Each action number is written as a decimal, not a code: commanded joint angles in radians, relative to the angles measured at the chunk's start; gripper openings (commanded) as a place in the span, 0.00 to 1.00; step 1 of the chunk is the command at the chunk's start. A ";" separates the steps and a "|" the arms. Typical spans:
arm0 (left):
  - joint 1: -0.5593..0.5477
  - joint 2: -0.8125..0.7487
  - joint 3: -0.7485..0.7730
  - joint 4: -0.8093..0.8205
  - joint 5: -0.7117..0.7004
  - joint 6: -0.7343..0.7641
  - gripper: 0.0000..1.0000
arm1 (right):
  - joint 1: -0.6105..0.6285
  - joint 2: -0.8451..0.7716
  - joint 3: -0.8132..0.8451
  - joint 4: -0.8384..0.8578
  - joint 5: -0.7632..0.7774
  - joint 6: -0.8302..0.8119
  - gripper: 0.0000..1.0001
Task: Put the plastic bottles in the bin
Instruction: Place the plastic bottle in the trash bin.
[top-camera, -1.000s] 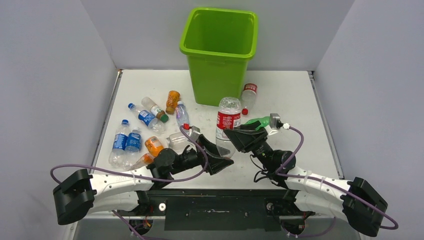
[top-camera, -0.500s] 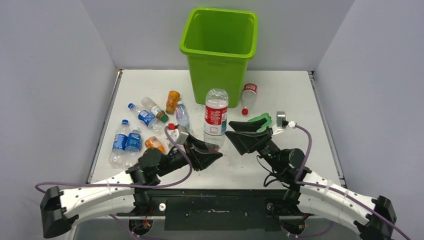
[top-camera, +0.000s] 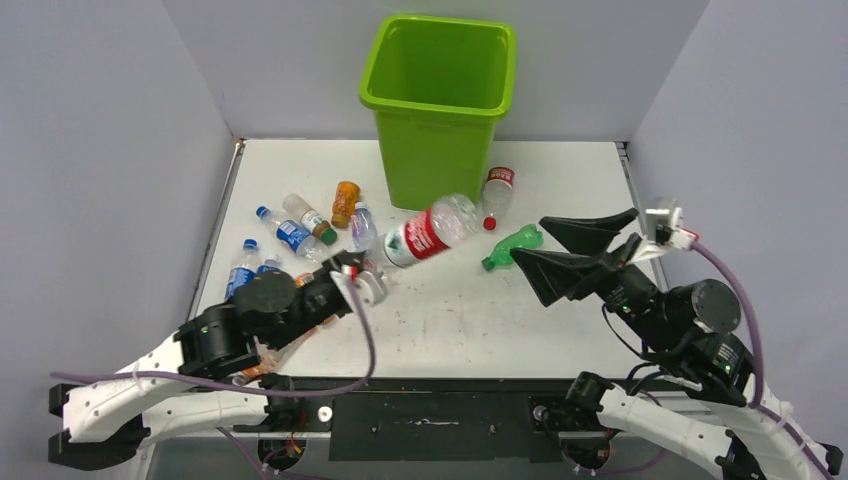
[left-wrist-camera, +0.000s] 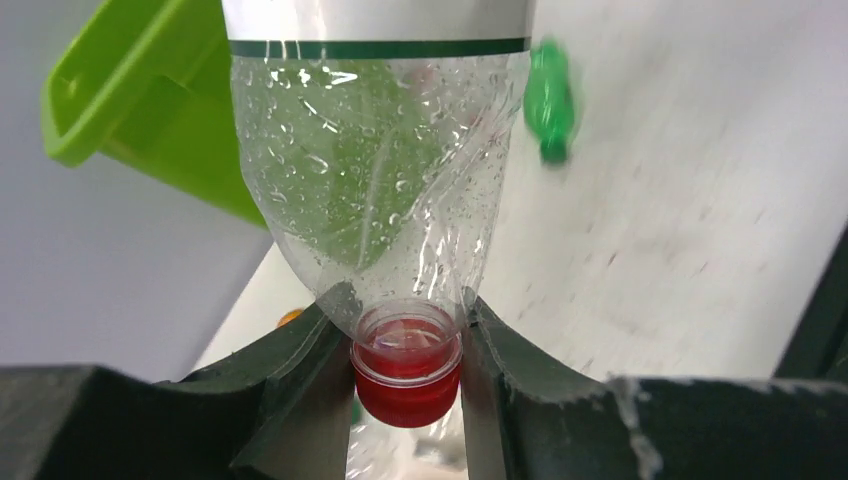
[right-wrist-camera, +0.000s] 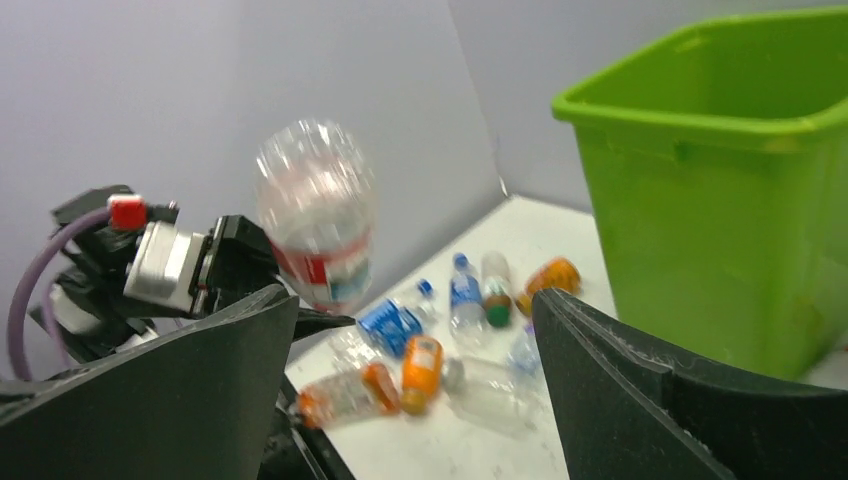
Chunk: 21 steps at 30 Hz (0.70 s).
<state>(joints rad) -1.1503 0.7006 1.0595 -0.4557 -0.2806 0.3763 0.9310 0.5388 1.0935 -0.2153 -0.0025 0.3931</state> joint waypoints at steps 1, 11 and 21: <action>-0.152 0.087 -0.090 -0.093 -0.332 0.448 0.00 | 0.005 0.122 0.066 -0.286 0.062 -0.064 0.90; -0.255 0.083 -0.258 0.326 -0.507 1.144 0.00 | 0.006 0.272 0.137 -0.437 -0.137 -0.124 0.90; -0.272 0.114 -0.233 0.369 -0.401 1.263 0.00 | 0.006 0.353 0.057 -0.428 -0.265 -0.164 0.90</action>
<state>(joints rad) -1.4158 0.8124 0.7727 -0.1768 -0.7288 1.5681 0.9310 0.8974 1.1473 -0.6529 -0.2268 0.2745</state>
